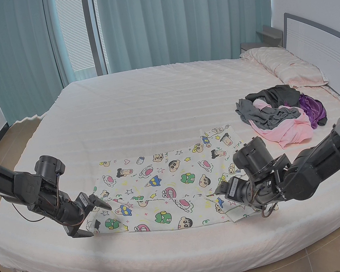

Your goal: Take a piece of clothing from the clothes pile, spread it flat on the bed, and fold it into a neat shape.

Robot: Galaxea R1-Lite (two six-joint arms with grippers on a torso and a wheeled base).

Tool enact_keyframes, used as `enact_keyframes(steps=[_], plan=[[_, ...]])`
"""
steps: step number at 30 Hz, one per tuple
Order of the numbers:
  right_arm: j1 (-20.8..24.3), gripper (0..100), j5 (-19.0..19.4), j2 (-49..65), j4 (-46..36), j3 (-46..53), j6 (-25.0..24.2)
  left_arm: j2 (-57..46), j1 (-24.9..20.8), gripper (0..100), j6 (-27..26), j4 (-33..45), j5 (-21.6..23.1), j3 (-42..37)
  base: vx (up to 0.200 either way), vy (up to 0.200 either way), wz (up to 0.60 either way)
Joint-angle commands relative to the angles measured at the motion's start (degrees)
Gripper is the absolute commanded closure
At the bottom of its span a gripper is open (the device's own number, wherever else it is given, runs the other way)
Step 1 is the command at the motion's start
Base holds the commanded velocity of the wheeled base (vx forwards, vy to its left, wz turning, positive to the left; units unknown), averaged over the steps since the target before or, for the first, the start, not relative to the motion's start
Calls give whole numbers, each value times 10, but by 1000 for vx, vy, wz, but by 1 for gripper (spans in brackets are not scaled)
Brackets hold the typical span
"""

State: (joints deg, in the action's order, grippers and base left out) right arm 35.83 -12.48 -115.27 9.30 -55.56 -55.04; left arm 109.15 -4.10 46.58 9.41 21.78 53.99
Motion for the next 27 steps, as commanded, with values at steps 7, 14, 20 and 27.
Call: enact_keyframes(steps=[7, 14, 20, 27], plan=[[52, 0, 3, -140, 27, -138, -36, -2, -1, 0, 0, 0, -1, 0, 0, 0, 0], [57, 0, 4, -173, 34, -162, -37, 2, -1, 0, 0, 0, -1, 0, 0, 0, 0], [60, 0, -2, -187, 85, -155, -27, 0, -1, 0, -1, 0, -1, 0, 0, 0, 0], [60, 0, -38, -200, 152, -134, 11, 2, -1, 0, -1, 0, 0, 0, 0, 0, 0]])
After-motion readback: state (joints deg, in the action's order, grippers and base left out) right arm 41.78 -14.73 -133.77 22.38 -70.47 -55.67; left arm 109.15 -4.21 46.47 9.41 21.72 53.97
